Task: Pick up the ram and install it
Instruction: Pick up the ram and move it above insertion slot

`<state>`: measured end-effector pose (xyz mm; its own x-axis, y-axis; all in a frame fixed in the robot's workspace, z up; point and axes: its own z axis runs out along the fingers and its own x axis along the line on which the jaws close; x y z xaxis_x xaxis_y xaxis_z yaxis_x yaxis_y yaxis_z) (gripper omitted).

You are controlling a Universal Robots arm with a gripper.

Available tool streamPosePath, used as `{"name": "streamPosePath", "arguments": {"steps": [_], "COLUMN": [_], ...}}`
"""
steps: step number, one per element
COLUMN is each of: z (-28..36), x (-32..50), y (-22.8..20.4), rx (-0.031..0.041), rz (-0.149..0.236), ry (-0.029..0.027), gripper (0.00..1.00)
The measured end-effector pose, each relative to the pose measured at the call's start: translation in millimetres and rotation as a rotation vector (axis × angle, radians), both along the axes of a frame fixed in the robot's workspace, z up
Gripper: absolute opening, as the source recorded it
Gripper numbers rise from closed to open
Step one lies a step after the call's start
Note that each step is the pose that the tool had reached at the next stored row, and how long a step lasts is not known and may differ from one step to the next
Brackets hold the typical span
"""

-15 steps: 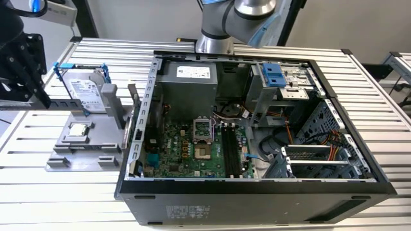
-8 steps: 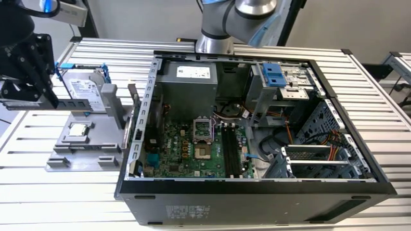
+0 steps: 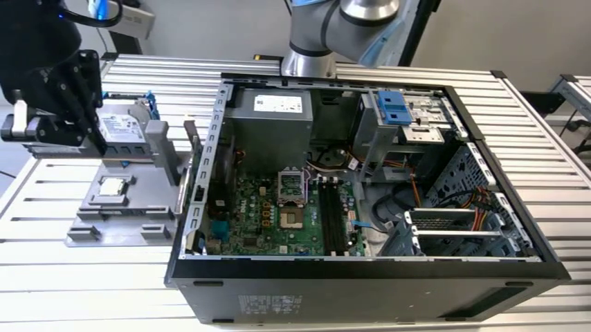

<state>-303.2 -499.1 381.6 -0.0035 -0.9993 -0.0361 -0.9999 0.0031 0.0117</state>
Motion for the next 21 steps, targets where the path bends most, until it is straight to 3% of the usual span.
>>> {"name": "streamPosePath", "arguments": {"steps": [21], "z": [0.0], "x": [56.2], "y": [-0.1], "rx": [0.0000], "rz": [0.000], "ry": [0.0012], "gripper": [0.00]}}
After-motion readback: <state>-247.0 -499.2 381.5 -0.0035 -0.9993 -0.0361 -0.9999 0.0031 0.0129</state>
